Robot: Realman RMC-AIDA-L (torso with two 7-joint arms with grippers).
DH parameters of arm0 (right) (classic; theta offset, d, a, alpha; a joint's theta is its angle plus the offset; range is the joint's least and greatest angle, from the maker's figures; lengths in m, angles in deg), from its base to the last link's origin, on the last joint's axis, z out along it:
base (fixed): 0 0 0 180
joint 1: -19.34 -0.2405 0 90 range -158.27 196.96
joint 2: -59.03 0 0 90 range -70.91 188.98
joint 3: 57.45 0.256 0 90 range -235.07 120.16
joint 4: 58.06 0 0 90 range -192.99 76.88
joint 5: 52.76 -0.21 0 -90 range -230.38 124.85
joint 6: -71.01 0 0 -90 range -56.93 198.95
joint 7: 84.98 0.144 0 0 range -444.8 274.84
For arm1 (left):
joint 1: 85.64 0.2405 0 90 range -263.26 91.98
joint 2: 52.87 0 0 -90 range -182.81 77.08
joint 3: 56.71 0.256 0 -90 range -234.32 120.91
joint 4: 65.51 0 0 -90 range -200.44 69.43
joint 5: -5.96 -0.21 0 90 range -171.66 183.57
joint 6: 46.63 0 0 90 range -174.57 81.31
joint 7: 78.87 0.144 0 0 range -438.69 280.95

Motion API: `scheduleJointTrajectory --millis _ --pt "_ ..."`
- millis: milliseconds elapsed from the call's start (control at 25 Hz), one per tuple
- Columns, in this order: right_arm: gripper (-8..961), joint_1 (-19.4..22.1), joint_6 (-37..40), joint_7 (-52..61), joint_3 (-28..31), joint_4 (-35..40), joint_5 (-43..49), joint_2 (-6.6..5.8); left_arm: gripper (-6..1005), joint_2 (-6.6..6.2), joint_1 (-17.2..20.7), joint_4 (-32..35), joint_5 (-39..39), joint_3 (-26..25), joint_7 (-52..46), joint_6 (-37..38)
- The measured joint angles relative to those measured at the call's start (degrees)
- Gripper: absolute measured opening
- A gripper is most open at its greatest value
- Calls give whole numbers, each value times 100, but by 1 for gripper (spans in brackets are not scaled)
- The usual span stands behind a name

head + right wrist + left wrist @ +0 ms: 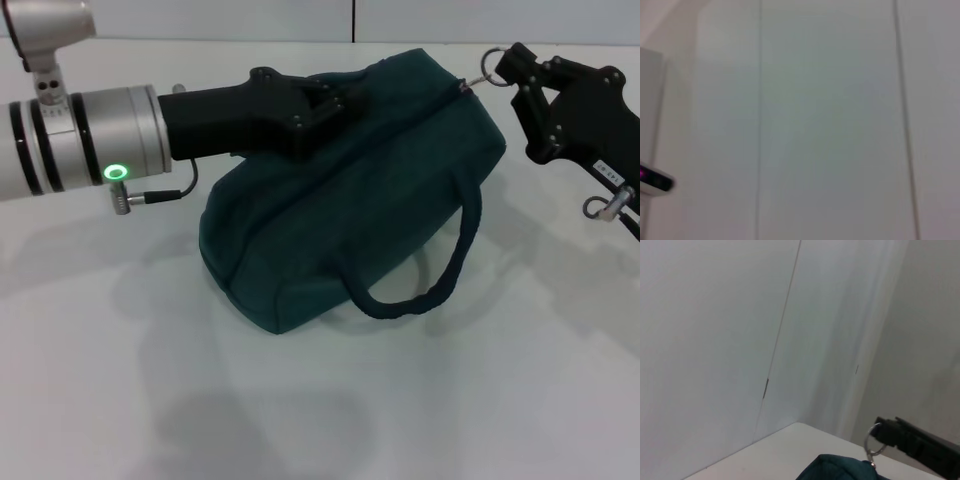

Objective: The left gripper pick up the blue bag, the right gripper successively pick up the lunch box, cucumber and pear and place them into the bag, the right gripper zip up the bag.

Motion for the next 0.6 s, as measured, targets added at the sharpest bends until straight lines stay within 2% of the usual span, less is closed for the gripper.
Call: scheduleJointTrajectory --millis 440,600 --pt "16 80 -272 237 2 -281 -695 -4 67 0 -436 -320 -314 30 51 -25" --pt "27 122 -474 282 3 -303 -832 -6 72 -1 -464 -351 -320 11 59 -33"
